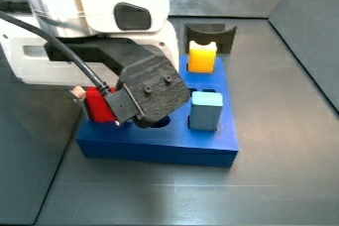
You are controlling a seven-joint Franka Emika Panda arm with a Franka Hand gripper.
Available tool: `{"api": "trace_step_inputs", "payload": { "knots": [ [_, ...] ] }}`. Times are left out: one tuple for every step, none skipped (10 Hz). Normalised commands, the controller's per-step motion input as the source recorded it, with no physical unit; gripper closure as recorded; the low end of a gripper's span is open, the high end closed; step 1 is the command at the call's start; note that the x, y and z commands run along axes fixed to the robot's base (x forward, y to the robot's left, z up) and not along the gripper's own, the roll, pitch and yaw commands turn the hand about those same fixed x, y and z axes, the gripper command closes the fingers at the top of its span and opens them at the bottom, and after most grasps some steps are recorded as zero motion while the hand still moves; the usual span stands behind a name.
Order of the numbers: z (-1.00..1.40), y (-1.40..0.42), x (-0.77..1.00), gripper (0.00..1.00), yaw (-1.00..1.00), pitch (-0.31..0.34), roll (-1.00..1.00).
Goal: Pick up the square-circle object. Move up. Rotate the square-circle object. Move to above the board. Insert the square-circle object.
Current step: Insert the square-circle object.
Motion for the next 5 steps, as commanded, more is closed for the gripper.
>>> {"api": "trace_step_inputs", "payload": {
  "knots": [
    [-0.63,0.0,0.0,1.0,0.0,0.014,-0.11],
    [-0.38,0.0,0.0,1.0,0.0,0.093,-0.15],
    [-0.21,0.0,-0.01,1.0,0.0,0.0,-0.07],
    [-0.18,0.0,0.0,1.0,0.0,0.0,-0.06],
    [-0.63,-0.48,-0.2,1.0,0.0,0.014,0.03]
  ]
}}
